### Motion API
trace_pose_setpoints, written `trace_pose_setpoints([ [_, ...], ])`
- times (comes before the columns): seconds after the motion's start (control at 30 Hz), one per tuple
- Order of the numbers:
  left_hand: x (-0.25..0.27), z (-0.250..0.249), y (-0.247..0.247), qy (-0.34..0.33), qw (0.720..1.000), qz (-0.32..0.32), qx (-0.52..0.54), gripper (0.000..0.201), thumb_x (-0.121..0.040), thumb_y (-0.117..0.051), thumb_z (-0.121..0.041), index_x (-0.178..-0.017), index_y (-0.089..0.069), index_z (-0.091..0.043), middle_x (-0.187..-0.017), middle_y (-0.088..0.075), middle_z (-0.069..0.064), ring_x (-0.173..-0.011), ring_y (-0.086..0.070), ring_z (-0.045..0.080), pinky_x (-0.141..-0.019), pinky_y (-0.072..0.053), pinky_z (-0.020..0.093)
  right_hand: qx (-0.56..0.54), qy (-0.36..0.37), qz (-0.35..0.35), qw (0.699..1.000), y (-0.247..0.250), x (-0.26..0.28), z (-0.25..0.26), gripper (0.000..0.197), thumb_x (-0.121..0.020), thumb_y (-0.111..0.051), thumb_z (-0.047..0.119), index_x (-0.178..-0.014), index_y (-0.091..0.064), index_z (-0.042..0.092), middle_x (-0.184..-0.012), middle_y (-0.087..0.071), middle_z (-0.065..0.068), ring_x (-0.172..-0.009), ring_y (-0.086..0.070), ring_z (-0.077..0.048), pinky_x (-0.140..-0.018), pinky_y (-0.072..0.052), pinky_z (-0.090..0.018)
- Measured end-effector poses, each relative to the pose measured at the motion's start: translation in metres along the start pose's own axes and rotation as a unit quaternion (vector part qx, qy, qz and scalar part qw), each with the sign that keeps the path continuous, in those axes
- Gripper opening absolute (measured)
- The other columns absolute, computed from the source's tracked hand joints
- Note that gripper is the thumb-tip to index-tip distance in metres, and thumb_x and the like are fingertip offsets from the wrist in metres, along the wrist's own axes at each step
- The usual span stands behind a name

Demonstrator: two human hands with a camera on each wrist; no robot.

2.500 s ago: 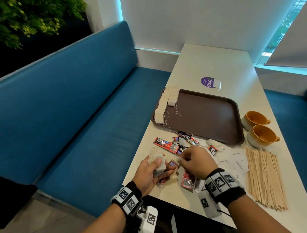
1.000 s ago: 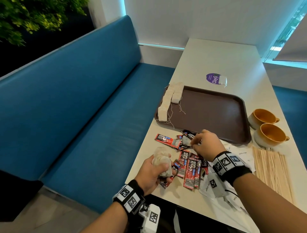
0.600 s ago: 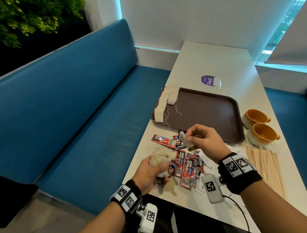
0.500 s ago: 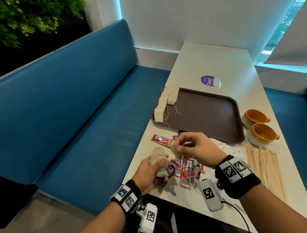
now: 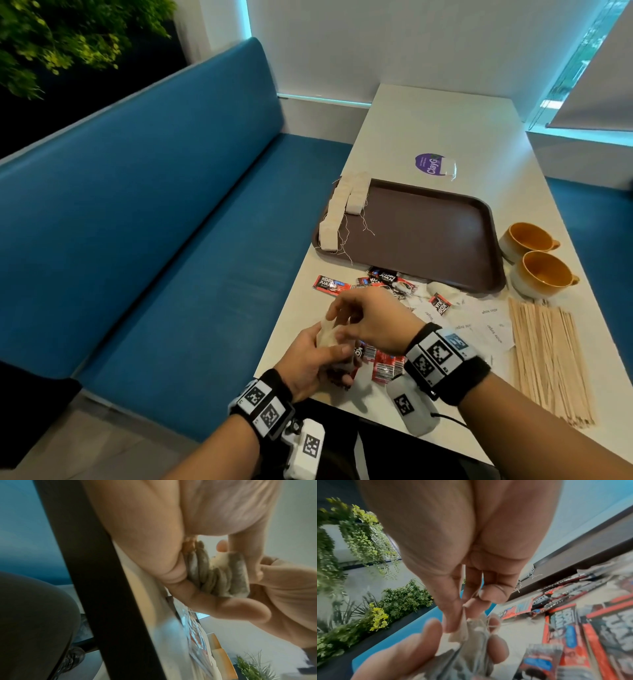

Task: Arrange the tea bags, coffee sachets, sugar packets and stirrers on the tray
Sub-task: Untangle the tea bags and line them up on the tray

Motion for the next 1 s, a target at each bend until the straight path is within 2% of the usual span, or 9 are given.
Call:
trace_pose_setpoints([
  [0.13,-0.003,0.004,0.005,-0.009,1.000,-0.016,-0.015,0.054,-0.075,-0.082,-0.001,-0.120,-0.053,0.005,-0.083,-0.063,0.015,-0.063,-0.061,0.024,-0.045,-0.052,0.030,-0.007,-0.004,-0.057,0.998,0.001,0.014,-0.007,0.020,-0.079,-0.083,0.018,-0.093,-0.071,0.028,-0.084,-0.071,0.009,-0.073,-0.064,-0.011,-0.070,-0.055,-0.025],
  [0.27,-0.005,0.004,0.008,-0.016,0.999,-0.030,-0.016,0.070,-0.070,-0.086,-0.001,-0.128,-0.049,0.012,-0.091,-0.066,0.024,-0.070,-0.067,0.029,-0.046,-0.054,0.030,0.005,-0.063,-0.144,0.988,0.034,0.033,-0.040,0.006,-0.088,-0.078,0.027,-0.091,-0.072,0.029,-0.084,-0.071,0.013,-0.071,-0.063,-0.003,-0.066,-0.050,-0.015],
  [0.4,-0.007,0.004,0.007,-0.015,1.000,-0.027,-0.003,0.075,-0.068,-0.088,-0.004,-0.130,-0.048,0.011,-0.093,-0.066,0.021,-0.076,-0.066,0.030,-0.047,-0.055,0.032,0.090,-0.162,-0.271,0.945,0.092,0.050,-0.098,0.006,-0.092,-0.072,0.023,-0.088,-0.073,0.027,-0.088,-0.067,0.012,-0.081,-0.064,-0.007,-0.076,-0.047,-0.024],
  [0.47,-0.008,0.004,0.007,-0.013,0.999,-0.034,-0.006,0.072,-0.070,-0.087,-0.002,-0.129,-0.048,0.011,-0.093,-0.066,0.021,-0.076,-0.065,0.031,-0.047,-0.055,0.033,0.135,-0.203,-0.267,0.932,0.106,0.053,-0.123,0.011,-0.094,-0.068,0.023,-0.102,-0.075,0.025,-0.098,-0.061,0.008,-0.092,-0.062,-0.013,-0.082,-0.047,-0.027],
  [0.57,-0.008,0.004,0.007,-0.015,0.999,-0.040,-0.005,0.061,-0.074,-0.082,0.000,-0.125,-0.051,0.009,-0.091,-0.065,0.022,-0.075,-0.064,0.032,-0.048,-0.054,0.033,0.194,-0.222,-0.201,0.934,0.103,0.053,-0.141,0.025,-0.099,-0.060,0.022,-0.122,-0.072,0.023,-0.118,-0.057,0.004,-0.103,-0.059,-0.017,-0.091,-0.049,-0.031],
  [0.73,-0.007,0.002,0.005,-0.020,0.999,-0.041,-0.004,0.054,-0.075,-0.081,0.000,-0.122,-0.055,0.007,-0.093,-0.064,0.022,-0.077,-0.066,0.029,-0.050,-0.055,0.033,0.255,-0.193,-0.119,0.940,0.078,0.052,-0.141,0.039,-0.102,-0.047,0.015,-0.133,-0.064,0.032,-0.122,-0.053,0.004,-0.104,-0.046,-0.018,-0.095,-0.044,-0.031],
  [0.87,-0.007,0.003,0.004,-0.014,0.999,-0.045,-0.002,0.057,-0.073,-0.082,-0.001,-0.122,-0.053,0.008,-0.087,-0.063,0.023,-0.074,-0.064,0.030,-0.050,-0.054,0.033,0.235,-0.179,-0.115,0.948,0.075,0.052,-0.141,0.032,-0.102,-0.051,0.017,-0.124,-0.069,0.033,-0.119,-0.054,0.006,-0.108,-0.044,-0.018,-0.093,-0.040,-0.027],
  [0.93,-0.007,0.003,0.002,-0.012,0.999,-0.046,-0.003,0.055,-0.073,-0.081,-0.001,-0.120,-0.053,0.007,-0.086,-0.062,0.026,-0.072,-0.063,0.030,-0.050,-0.054,0.033,0.185,-0.176,-0.167,0.952,0.084,0.051,-0.139,0.023,-0.099,-0.057,0.019,-0.111,-0.073,0.030,-0.112,-0.057,0.004,-0.106,-0.053,-0.020,-0.090,-0.047,-0.031],
  [1.0,-0.006,0.002,0.002,-0.011,0.999,-0.045,-0.004,0.053,-0.073,-0.080,-0.001,-0.118,-0.054,0.007,-0.086,-0.062,0.026,-0.071,-0.062,0.030,-0.050,-0.054,0.033,0.157,-0.190,-0.211,0.946,0.094,0.049,-0.140,0.020,-0.098,-0.059,0.021,-0.111,-0.071,0.029,-0.102,-0.055,0.008,-0.094,-0.059,-0.015,-0.081,-0.053,-0.031],
])
Point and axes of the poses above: each hand's wrist, its own x-axis away from the middle knuckle, its own y-axis out of the back of the hand, z = x × y, the point moved 4 cm from there along -x, towards the middle knuckle
